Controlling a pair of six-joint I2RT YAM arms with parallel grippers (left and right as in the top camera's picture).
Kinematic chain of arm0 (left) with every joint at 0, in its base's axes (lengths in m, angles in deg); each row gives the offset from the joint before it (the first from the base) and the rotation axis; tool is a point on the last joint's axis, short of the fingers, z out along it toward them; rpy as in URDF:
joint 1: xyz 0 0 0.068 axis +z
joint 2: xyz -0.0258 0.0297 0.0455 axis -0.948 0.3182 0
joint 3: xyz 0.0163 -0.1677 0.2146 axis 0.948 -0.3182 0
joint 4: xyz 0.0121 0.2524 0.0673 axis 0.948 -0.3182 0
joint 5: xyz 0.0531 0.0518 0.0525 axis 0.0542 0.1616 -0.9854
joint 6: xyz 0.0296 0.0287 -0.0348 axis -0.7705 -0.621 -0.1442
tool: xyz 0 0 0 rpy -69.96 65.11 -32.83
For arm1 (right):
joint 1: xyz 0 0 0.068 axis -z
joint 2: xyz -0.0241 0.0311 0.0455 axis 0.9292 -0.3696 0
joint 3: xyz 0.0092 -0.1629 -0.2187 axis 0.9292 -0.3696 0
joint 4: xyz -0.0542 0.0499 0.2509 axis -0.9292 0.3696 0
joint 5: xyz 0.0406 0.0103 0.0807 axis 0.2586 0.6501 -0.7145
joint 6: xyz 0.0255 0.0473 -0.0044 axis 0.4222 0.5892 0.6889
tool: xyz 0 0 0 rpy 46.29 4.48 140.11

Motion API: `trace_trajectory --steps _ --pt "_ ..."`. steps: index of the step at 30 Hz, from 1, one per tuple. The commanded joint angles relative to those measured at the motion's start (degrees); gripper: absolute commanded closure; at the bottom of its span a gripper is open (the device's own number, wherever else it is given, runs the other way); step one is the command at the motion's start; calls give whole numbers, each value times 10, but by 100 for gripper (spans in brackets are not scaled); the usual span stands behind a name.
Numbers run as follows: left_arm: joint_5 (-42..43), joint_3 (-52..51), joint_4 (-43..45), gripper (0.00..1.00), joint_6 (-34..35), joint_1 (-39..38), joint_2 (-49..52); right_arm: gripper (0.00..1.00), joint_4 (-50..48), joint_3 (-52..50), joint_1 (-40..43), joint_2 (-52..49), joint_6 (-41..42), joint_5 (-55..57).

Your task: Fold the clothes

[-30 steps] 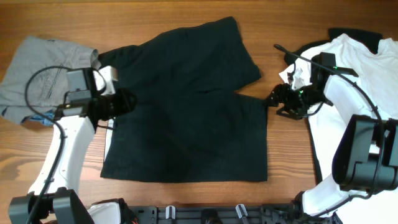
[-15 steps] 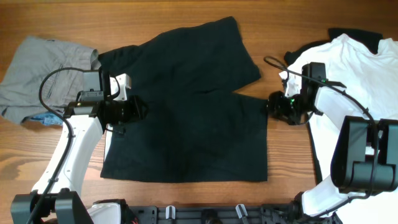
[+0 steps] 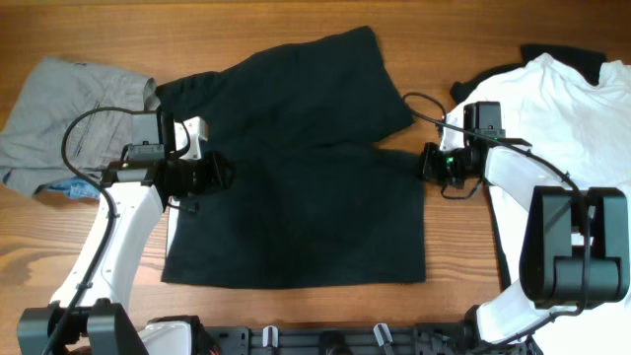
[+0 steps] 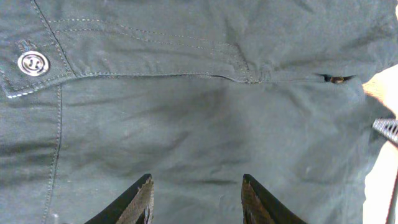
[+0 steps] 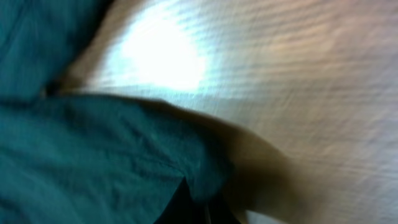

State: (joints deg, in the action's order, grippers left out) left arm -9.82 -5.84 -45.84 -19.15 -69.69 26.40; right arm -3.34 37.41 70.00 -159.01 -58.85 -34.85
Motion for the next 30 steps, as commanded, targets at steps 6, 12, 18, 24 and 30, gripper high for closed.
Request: trace_trajectory --steps 6,12,18,24,30 --pt "-14 9 -10 53 -5 -2 -8 94 -105 18 35 -9 55 98" --pt "-30 9 -80 43 0 2 -8 40 -16 53 63 31 44 54" --pt "-78 4 -220 42 65 35 -8 34 95 56 81 165 47 53" --pt "-85 -47 -240 51 145 102 -8 26 213 56 81 244 62 33" --pt "-34 -118 -202 71 151 147 -8 25 282 44 81 244 61 34"
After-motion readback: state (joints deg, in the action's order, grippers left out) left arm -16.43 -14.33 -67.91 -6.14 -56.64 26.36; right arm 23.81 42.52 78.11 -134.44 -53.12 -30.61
